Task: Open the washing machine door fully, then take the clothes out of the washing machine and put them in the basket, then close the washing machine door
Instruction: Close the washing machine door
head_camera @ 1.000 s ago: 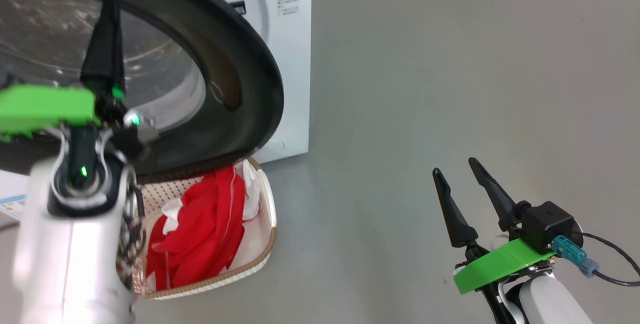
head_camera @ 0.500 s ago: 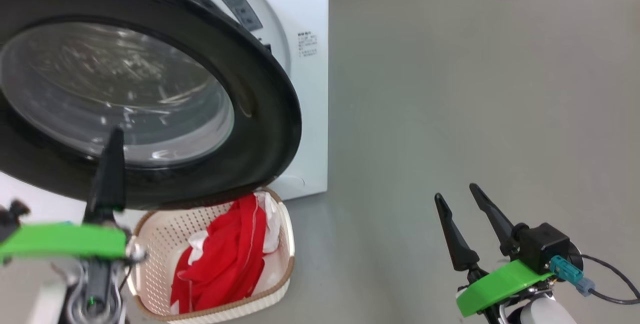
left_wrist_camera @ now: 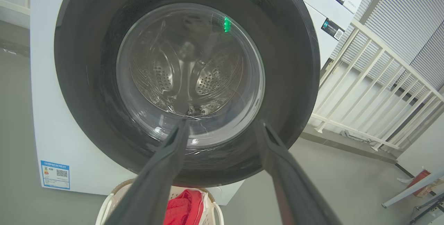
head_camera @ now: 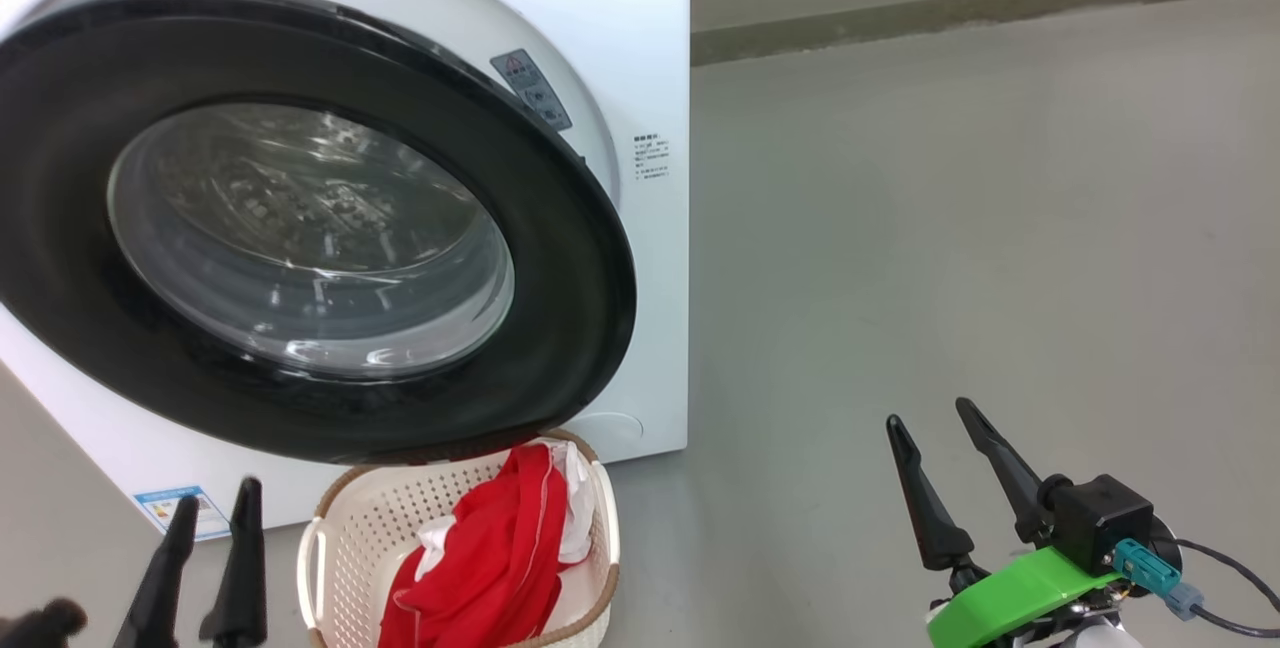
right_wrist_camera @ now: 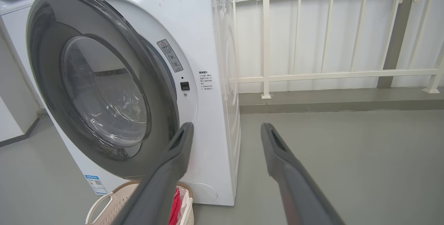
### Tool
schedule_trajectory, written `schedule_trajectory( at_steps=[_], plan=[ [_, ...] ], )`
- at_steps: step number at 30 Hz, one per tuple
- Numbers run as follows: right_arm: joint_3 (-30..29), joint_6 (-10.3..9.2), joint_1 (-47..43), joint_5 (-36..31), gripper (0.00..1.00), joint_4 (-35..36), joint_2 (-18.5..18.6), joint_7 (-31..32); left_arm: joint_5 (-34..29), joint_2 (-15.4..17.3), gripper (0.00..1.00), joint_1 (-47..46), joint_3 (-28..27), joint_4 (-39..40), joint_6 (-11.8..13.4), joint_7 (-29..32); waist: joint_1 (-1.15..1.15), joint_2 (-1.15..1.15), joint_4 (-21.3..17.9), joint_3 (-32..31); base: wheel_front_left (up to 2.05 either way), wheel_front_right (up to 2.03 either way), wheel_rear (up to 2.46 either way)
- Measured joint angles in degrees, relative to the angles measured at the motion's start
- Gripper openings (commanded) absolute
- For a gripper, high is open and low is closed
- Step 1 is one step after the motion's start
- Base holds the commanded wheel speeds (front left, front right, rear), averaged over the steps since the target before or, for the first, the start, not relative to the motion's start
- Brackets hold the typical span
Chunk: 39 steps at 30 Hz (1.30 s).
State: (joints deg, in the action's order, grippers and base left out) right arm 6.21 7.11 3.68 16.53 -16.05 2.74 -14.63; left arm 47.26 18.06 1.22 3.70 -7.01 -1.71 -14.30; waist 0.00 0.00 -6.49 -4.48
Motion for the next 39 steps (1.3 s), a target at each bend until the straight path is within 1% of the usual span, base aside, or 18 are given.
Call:
schedule_trajectory(
  at_steps=[2, 6, 9, 12, 15, 18, 21, 27, 39],
  plan=[
    [-0.2, 0.0, -0.5, 0.0, 1.0, 0.1, 0.0, 0.0, -3.6, -0.5, 1.0, 1.7, -1.6, 0.8, 0.0, 0.0, 0.0, 0.0, 0.3, -0.5, 0.0, 0.0, 0.0],
    [-0.8, 0.0, -1.4, 0.0, 1.0, 0.4, 0.0, 0.0, -14.0, -1.8, 1.0, 5.1, -5.0, 2.8, -0.2, 0.0, 0.0, 0.0, 0.5, -1.2, 0.0, 0.0, 0.0],
    [-1.7, 0.0, -2.5, 0.1, 1.0, 0.7, 0.0, 0.0, -20.9, -3.6, 1.0, 7.7, -6.6, 3.3, -0.3, 0.0, 0.0, 0.0, 0.6, -1.6, 0.0, 0.0, 0.0],
    [-2.0, 0.0, -3.7, 0.2, 1.0, 0.9, 0.0, 0.0, -25.2, -6.2, 1.0, 9.4, -8.6, 3.5, -0.5, 0.0, 0.0, 0.0, 0.8, -1.9, 0.0, 0.0, 0.0],
    [-2.1, 0.0, -4.2, 0.3, 1.0, 1.1, -0.1, 0.0, -29.0, -7.5, 1.0, 10.8, -9.6, 3.3, -1.7, 0.0, 0.0, 0.0, 0.8, -2.2, 0.0, 0.0, 0.0],
    [-2.1, 0.0, -4.9, 0.3, 1.0, 1.1, -0.1, 0.0, -30.1, -9.5, 1.0, 12.1, -11.1, 3.1, -2.5, 0.0, 0.0, 0.0, 0.7, -2.4, 0.0, 0.0, 0.0],
    [-2.1, 0.0, -4.9, 0.3, 1.0, 1.1, -0.1, 0.0, -31.1, -10.6, 1.0, 12.1, -12.4, 2.9, -3.3, 0.0, 0.0, 0.0, 0.7, -2.6, 0.0, 0.0, 0.0],
    [-2.2, 0.0, -4.9, 0.3, 1.0, 1.1, -0.1, 0.0, -32.2, -11.7, 1.0, 12.1, -13.3, 1.7, -4.9, 0.0, 0.0, 0.0, 0.8, -2.5, 0.0, 0.0, 0.0],
    [-1.9, 0.0, -4.9, 0.1, 1.0, 0.9, -0.1, 0.0, -33.9, -12.8, 1.0, 12.0, -14.3, 1.2, -5.4, 0.0, 0.0, 0.0, 0.8, -2.5, 0.0, 0.0, 0.0]
  ],
)
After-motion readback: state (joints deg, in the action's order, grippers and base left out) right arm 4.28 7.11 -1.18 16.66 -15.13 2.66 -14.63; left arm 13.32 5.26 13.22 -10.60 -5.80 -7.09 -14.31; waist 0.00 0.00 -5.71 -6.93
